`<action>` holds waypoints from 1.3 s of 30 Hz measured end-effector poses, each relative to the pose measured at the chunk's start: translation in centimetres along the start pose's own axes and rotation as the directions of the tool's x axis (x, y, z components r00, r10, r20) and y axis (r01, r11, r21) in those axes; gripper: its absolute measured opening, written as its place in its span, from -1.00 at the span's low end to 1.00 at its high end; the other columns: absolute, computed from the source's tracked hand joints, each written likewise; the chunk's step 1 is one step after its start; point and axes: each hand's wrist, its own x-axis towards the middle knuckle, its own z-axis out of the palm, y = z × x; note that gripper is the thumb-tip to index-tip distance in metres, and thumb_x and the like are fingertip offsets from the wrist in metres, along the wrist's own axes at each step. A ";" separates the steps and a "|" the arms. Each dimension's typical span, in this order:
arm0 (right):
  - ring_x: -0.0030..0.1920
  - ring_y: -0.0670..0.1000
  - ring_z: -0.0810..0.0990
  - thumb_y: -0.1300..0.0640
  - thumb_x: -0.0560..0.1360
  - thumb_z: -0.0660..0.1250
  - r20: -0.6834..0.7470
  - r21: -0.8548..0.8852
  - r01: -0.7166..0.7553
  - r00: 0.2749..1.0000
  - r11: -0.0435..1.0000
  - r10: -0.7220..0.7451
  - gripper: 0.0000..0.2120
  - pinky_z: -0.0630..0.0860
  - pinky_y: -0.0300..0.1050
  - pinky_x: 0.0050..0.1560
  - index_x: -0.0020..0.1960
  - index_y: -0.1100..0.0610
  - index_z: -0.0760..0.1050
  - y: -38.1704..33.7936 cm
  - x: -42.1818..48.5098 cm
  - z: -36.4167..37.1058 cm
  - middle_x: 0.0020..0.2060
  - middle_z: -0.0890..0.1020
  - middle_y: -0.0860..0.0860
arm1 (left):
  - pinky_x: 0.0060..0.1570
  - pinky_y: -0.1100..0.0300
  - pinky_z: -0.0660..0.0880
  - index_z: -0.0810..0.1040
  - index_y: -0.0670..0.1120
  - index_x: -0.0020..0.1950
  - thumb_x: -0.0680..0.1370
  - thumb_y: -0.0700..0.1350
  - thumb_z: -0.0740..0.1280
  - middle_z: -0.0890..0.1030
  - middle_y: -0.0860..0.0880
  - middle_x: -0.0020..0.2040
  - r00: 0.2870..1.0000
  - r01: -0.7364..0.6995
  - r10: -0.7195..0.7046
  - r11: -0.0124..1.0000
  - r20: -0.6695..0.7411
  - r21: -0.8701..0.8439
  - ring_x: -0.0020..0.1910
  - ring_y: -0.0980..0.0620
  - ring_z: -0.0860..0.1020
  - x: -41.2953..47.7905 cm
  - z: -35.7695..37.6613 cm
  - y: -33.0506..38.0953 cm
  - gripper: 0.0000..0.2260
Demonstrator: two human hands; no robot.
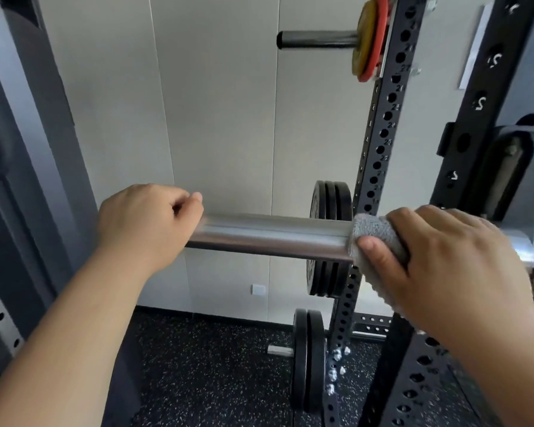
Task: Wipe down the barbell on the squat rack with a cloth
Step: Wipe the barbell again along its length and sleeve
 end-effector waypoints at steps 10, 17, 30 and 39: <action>-0.29 0.19 0.57 -0.35 0.65 0.05 0.019 -0.031 -0.007 1.000 1.000 0.007 -0.45 0.39 0.05 -0.16 -0.15 0.06 0.52 -6.6 2.4 2.1 -0.30 0.60 0.04 | -0.39 0.13 0.25 0.31 -0.16 -0.40 0.56 0.09 0.13 0.34 -0.06 -0.51 0.997 -0.008 0.006 1.000 -0.083 -0.021 -0.43 -0.24 0.35 -0.4 0.8 -0.2 -0.58; -0.13 0.15 0.59 -0.45 0.62 0.05 0.054 0.018 0.076 0.996 0.997 -0.077 -0.41 0.47 0.10 0.00 0.11 0.02 0.57 -4.5 0.9 1.4 -0.14 0.62 -0.01 | -0.42 0.13 0.20 0.37 -0.16 -0.38 0.53 0.07 0.11 0.37 -0.05 -0.46 0.991 -0.025 0.022 0.999 -0.129 -0.024 -0.40 -0.21 0.35 -0.6 1.4 -0.7 -0.61; -0.11 0.16 0.60 -0.40 0.62 0.05 0.113 -0.038 -0.151 0.982 0.988 0.154 -0.43 0.42 0.09 0.07 -0.07 0.01 0.60 -10.7 2.5 1.0 -0.20 0.64 -0.02 | -0.33 0.12 0.17 0.44 -0.09 -0.39 0.50 0.01 0.19 0.49 -0.04 -0.43 0.976 -0.124 0.107 0.989 -0.188 -0.078 -0.41 -0.20 0.42 -1.2 1.4 -1.2 -0.70; -0.23 0.05 0.56 -0.41 0.63 -0.05 0.145 -0.030 -0.125 0.981 0.992 0.128 -0.43 0.47 0.04 0.02 -0.19 -0.04 0.49 -12.6 4.0 1.6 -0.33 0.53 -0.12 | -0.20 0.01 0.34 0.51 -0.03 -0.24 0.55 0.02 0.21 0.54 0.00 -0.28 0.959 -0.229 0.208 0.969 -0.191 -0.094 -0.26 -0.16 0.49 -1.7 1.4 -1.7 -0.78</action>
